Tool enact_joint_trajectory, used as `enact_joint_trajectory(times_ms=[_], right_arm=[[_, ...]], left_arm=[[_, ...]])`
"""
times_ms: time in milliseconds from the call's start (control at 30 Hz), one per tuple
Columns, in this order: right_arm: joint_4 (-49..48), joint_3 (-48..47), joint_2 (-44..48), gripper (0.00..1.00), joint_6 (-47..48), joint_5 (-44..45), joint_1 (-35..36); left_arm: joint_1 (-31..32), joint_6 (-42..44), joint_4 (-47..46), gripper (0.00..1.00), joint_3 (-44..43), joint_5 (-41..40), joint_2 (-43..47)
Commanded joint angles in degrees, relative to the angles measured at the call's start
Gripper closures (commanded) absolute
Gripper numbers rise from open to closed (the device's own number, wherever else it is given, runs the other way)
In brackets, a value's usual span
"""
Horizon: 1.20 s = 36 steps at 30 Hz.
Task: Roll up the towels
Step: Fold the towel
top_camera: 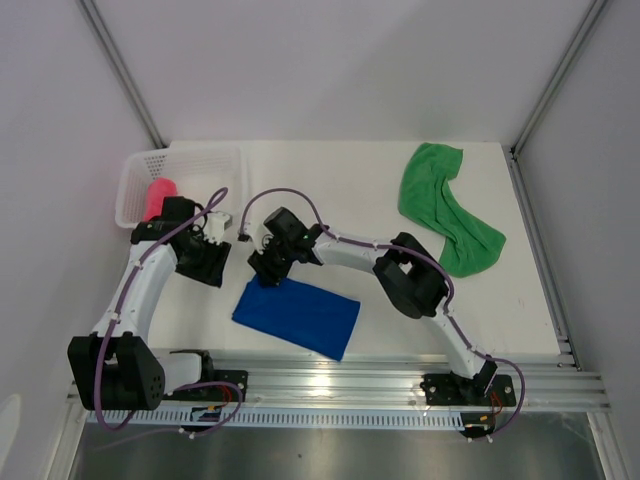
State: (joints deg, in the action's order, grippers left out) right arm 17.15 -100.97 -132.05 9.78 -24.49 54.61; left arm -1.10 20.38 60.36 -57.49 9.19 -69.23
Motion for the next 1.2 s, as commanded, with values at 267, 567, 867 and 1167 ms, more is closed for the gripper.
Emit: enact_joint_trajectory(times_ms=[267, 567, 867, 1167], right_arm=[[-2.2, 0.9, -3.7, 0.88, -5.1, -4.5, -0.8], [-18.2, 14.1, 4.6, 1.0, -26.4, 3.1, -12.7], [-18.9, 32.8, 17.5, 1.0, -41.8, 22.3, -26.0], [-15.0, 30.5, 16.6, 0.62, -37.0, 19.3, -29.6]], left_arm=[[-0.6, -0.8, -0.9, 0.39, 0.2, 0.3, 0.6], [-0.5, -0.1, 0.0, 0.4, -0.4, 2.6, -0.4], [4.3, 1.9, 1.3, 0.41, -5.2, 7.3, -4.0], [30.2, 9.9, -4.1, 0.4, -9.4, 7.2, -10.0]])
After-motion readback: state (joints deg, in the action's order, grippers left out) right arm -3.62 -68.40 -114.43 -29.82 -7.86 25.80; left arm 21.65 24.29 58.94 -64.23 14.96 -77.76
